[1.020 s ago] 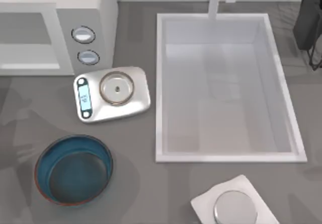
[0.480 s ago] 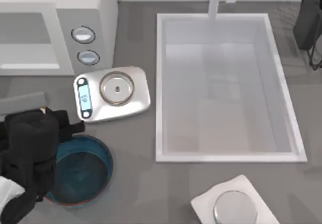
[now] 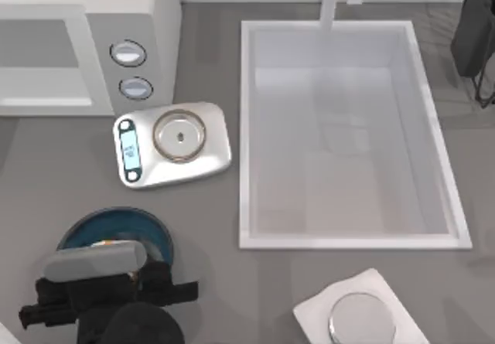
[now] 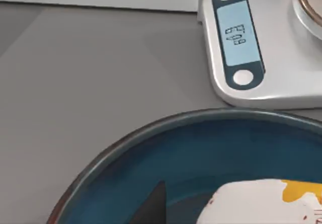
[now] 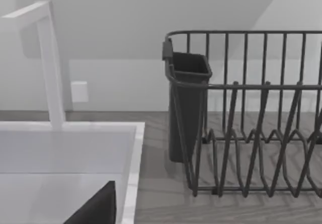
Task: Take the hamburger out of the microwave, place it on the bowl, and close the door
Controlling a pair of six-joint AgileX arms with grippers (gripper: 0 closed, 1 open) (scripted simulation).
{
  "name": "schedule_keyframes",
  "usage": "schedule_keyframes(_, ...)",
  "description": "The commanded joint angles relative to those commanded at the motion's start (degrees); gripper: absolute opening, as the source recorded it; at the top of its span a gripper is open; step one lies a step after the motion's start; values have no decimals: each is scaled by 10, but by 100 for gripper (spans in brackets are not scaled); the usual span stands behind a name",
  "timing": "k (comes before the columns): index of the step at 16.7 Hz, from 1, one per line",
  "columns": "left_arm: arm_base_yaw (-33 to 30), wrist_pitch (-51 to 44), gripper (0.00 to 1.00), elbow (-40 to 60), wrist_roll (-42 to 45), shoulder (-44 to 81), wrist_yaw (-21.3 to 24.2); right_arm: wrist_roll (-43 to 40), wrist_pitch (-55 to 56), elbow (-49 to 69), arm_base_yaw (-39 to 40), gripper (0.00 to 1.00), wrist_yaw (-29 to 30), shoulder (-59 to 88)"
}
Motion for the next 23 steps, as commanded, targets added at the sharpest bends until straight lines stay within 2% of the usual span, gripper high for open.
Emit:
schedule_keyframes(4, -44, 5, 0, -20, -48, -1, -31, 0, 0, 0, 0, 100, 0, 0)
schedule_keyframes(11, -39, 14, 0, -15, -41, 3, -31, 0, 0, 0, 0, 100, 0, 0)
schedule_keyframes(14, -16, 73, 0, -11, -15, 49, -11, 0, 0, 0, 0, 100, 0, 0)
schedule_keyframes(20, 56, 267, 0, 0, 66, 172, 54, 0, 0, 0, 0, 100, 0, 0)
schedule_keyframes(23, 78, 307, 0, 3, 90, 203, 74, 0, 0, 0, 0, 100, 0, 0)
